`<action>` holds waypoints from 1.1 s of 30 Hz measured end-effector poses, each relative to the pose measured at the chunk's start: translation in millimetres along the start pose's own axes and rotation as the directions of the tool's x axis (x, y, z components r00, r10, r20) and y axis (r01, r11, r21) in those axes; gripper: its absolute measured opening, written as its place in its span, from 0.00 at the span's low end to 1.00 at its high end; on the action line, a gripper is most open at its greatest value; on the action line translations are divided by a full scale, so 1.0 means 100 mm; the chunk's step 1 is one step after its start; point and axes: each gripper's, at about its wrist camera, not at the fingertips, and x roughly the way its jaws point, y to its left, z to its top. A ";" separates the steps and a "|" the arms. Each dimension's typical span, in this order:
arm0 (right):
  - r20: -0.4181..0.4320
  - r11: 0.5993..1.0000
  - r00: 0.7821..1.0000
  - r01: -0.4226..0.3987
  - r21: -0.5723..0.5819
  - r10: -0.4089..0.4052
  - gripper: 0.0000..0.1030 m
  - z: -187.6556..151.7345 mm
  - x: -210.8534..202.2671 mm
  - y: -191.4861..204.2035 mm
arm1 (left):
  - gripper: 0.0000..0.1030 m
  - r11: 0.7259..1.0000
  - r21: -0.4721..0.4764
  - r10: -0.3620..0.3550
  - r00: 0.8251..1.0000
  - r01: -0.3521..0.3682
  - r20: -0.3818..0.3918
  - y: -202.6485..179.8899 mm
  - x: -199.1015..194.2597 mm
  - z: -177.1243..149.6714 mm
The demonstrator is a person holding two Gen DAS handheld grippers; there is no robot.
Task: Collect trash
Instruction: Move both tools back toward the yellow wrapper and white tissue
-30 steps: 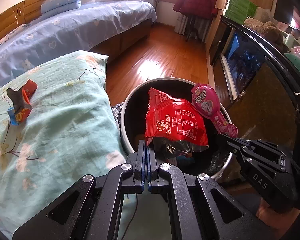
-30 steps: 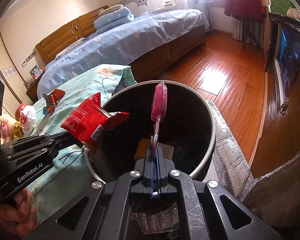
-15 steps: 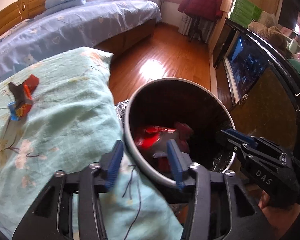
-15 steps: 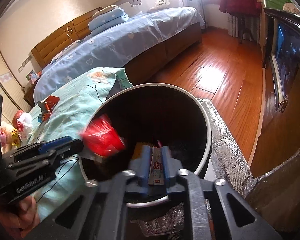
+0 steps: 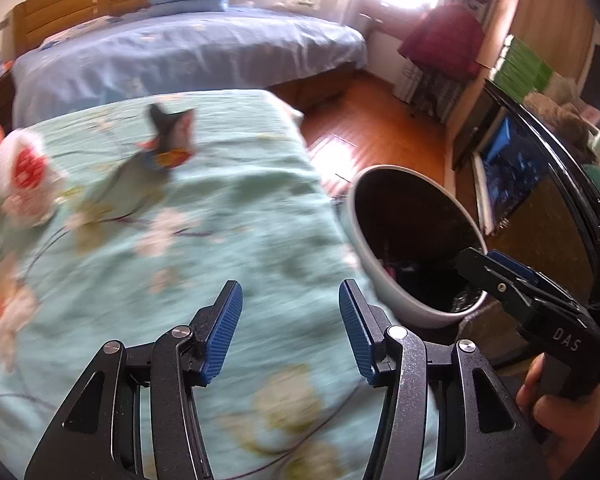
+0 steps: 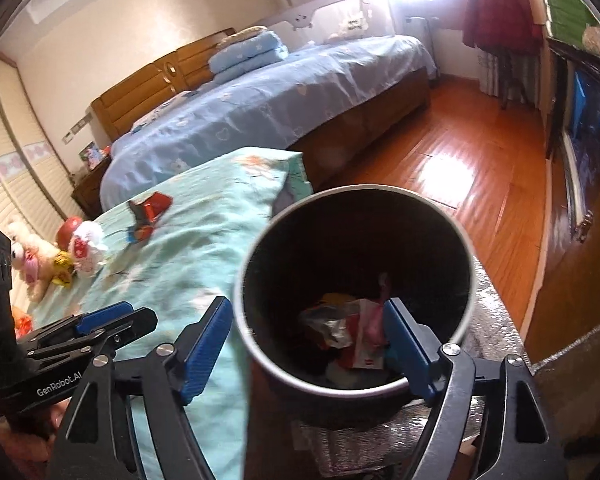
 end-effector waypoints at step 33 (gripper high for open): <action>-0.130 0.959 0.974 -0.207 -0.191 0.185 0.82 -0.24 0.60 1.76 | 0.51 0.929 -0.299 0.239 0.970 -0.218 0.036 1.91 -0.63 -0.48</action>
